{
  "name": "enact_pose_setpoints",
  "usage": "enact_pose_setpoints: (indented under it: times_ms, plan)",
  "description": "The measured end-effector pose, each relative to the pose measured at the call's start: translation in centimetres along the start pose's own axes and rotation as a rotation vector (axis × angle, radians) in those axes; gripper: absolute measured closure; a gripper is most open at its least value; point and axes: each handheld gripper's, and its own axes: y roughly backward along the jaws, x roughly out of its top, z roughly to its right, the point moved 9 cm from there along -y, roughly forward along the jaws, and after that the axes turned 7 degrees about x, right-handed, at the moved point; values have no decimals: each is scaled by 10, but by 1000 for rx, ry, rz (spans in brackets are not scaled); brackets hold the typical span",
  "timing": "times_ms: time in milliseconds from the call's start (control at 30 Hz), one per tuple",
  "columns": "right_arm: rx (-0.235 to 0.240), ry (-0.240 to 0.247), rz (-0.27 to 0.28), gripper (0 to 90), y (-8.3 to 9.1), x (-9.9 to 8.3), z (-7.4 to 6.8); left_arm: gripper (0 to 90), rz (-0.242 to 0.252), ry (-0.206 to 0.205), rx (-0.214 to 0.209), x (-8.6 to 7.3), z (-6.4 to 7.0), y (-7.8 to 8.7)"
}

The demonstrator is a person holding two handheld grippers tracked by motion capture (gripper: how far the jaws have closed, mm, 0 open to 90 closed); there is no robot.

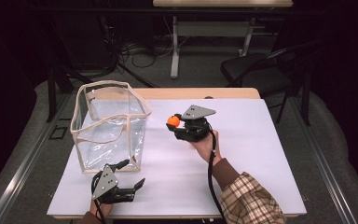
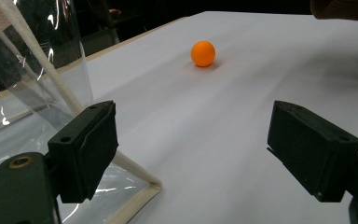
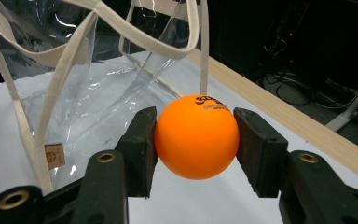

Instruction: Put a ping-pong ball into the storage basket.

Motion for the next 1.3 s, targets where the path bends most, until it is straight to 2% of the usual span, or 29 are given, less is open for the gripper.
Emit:
enact_pose_setpoints:
  times_ms: [367, 867, 1300]
  plan:
    - [2, 17, 10, 512, -2, 14, 0, 158, -2, -2, -2, 0, 0, -1]
    - [9, 21, 14, 512, -13, 29, 0, 159, 3, -3, -3, 1, 0, 0]
    - [15, 40, 27, 512, -19, 45, -6, 159, 4, 2, -3, 1, -1, 0]
